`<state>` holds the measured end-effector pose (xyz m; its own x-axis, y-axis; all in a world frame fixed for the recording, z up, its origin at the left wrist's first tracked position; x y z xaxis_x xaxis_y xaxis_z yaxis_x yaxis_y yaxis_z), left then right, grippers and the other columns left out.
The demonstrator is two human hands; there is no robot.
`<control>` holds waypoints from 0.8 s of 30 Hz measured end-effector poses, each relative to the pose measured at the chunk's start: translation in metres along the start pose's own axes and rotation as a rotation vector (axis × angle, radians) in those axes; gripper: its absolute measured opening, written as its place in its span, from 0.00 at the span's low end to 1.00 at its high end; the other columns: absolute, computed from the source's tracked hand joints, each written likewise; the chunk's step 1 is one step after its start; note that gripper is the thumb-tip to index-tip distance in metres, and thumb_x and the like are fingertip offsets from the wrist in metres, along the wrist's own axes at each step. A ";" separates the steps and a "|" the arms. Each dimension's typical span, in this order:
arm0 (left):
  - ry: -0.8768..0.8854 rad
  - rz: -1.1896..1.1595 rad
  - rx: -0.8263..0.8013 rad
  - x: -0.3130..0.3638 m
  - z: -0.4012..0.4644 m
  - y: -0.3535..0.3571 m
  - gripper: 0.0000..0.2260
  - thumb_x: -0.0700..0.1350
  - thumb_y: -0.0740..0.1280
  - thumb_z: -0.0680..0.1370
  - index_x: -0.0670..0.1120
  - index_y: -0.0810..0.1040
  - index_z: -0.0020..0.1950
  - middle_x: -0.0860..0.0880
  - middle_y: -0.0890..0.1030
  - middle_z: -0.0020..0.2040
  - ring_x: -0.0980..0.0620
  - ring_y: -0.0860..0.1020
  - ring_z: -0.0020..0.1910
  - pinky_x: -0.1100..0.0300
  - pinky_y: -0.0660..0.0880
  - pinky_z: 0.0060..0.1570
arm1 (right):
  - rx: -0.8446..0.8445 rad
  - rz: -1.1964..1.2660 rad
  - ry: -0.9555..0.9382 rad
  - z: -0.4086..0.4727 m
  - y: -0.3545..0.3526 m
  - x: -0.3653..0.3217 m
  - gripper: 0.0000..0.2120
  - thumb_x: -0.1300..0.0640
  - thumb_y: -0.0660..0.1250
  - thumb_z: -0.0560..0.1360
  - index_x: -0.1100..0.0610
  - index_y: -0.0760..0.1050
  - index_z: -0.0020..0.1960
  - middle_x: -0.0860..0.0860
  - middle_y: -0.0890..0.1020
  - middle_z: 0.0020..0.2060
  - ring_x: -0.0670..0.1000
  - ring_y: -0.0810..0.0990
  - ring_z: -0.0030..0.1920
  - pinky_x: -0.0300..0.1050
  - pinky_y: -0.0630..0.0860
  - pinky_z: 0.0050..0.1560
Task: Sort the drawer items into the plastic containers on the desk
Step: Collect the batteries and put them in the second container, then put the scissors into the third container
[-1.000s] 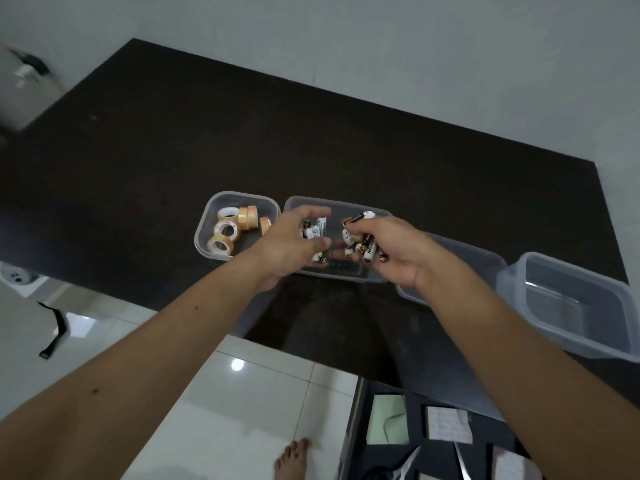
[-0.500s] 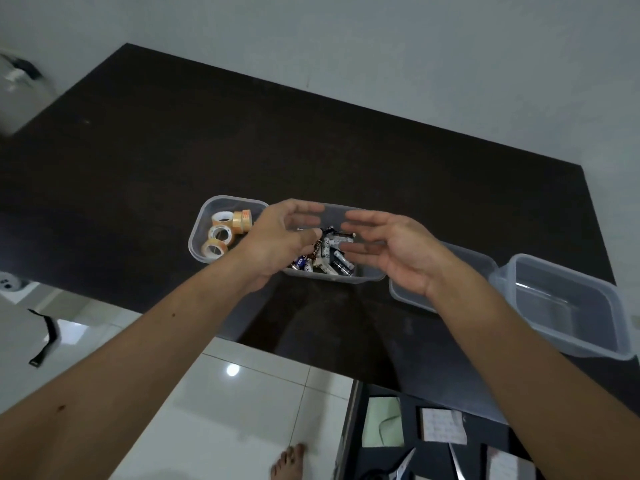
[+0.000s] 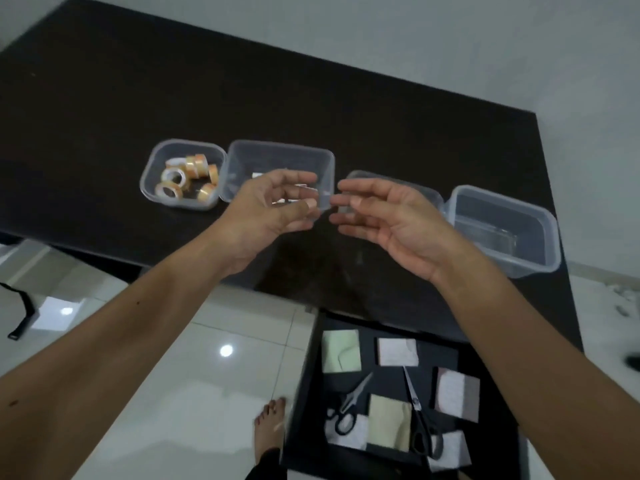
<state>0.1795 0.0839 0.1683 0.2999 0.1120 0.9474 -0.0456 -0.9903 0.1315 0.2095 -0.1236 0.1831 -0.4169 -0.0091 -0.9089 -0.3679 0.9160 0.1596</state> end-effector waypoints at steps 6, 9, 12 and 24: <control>-0.015 -0.005 -0.049 -0.048 -0.046 0.061 0.16 0.34 0.71 0.80 0.44 0.79 0.67 0.41 0.83 0.59 0.45 0.86 0.56 0.48 0.83 0.61 | 0.000 -0.057 -0.015 -0.083 -0.045 0.046 0.14 0.63 0.68 0.82 0.58 0.79 0.67 0.57 0.86 0.60 0.58 0.86 0.59 0.52 0.82 0.62; -0.052 0.013 -0.087 -0.084 -0.071 0.090 0.16 0.34 0.72 0.79 0.44 0.80 0.65 0.42 0.84 0.59 0.44 0.86 0.57 0.48 0.83 0.61 | 0.016 -0.072 -0.007 -0.120 -0.070 0.079 0.15 0.64 0.68 0.81 0.59 0.79 0.67 0.58 0.86 0.59 0.57 0.86 0.56 0.49 0.83 0.58; -0.103 0.067 -0.102 -0.121 -0.094 0.112 0.17 0.34 0.73 0.79 0.44 0.81 0.66 0.41 0.85 0.60 0.42 0.86 0.58 0.47 0.83 0.62 | 0.036 -0.092 0.021 -0.152 -0.095 0.116 0.16 0.66 0.70 0.80 0.59 0.80 0.67 0.60 0.85 0.60 0.56 0.86 0.55 0.51 0.82 0.59; -0.270 0.537 -0.153 -0.240 -0.117 0.131 0.16 0.39 0.78 0.76 0.53 0.84 0.61 0.51 0.87 0.55 0.53 0.86 0.53 0.53 0.82 0.62 | 0.151 -0.647 0.225 -0.193 -0.155 0.257 0.14 0.58 0.81 0.73 0.53 0.85 0.57 0.47 0.88 0.49 0.44 0.87 0.46 0.32 0.78 0.49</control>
<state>-0.0094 -0.0633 -0.0073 0.4269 -0.4429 0.7884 -0.3867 -0.8775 -0.2835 -0.0010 -0.3454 -0.0012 -0.3214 -0.6388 -0.6990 -0.4872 0.7445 -0.4564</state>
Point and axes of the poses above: each hand's wrist, its own z-axis towards the middle knuckle, its own y-axis out of the palm, x = y × z, the point moved 3 cm from there along z, towards the middle knuckle
